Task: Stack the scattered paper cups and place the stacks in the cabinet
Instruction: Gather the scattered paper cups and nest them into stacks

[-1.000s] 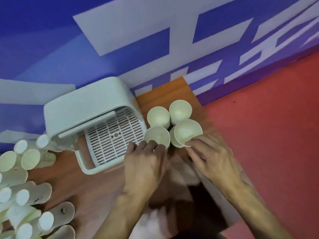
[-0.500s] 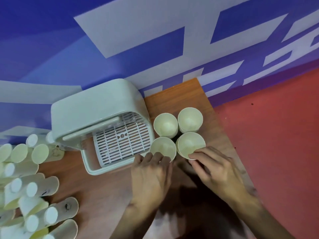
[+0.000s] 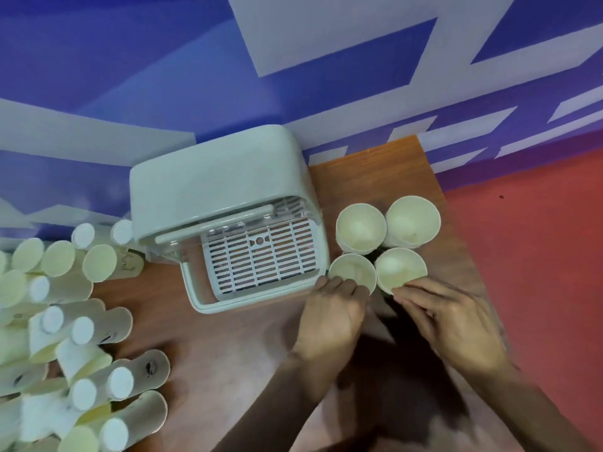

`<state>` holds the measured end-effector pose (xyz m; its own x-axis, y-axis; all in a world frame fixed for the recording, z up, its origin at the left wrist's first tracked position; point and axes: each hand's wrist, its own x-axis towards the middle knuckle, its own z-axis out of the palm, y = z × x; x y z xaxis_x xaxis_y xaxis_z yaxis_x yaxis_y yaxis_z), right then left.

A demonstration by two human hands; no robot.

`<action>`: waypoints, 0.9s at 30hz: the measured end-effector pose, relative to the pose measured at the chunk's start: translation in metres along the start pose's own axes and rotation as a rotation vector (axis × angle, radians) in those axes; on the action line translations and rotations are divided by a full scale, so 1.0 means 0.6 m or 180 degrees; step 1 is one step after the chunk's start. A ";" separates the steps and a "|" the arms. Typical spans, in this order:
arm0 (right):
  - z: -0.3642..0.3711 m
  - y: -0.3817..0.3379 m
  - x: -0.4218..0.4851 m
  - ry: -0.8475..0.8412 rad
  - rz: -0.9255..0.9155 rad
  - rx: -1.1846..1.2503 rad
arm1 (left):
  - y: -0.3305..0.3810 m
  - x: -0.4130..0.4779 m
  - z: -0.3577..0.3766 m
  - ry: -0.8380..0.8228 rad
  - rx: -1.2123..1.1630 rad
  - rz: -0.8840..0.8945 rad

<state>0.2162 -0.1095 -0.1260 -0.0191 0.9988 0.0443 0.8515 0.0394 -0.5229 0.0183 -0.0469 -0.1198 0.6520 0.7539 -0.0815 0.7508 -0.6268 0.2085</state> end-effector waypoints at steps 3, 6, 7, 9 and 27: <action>-0.017 -0.024 -0.002 0.0088 -0.0024 -0.0242 | 0.005 -0.007 -0.030 -0.0123 0.0007 -0.0010; -0.027 -0.097 0.000 0.0618 -0.0312 -0.0336 | -0.019 -0.044 -0.077 0.0323 -0.0309 -0.0200; -0.019 -0.133 0.003 0.0743 -0.0474 -0.0273 | -0.037 -0.065 -0.092 0.0439 -0.0426 -0.0263; 0.014 -0.215 0.015 0.0734 -0.0722 0.0020 | -0.090 -0.121 -0.123 0.0445 -0.0405 -0.0399; 0.393 -0.639 0.301 -0.1313 -0.0370 -0.0611 | -0.623 -0.288 -0.120 -0.0021 0.0594 -0.2030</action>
<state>-0.2370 0.0624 -0.1182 -0.2936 0.9173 -0.2691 0.9122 0.1847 -0.3658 -0.3826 0.0713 -0.1137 0.0740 0.9875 -0.1390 0.9951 -0.0822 -0.0546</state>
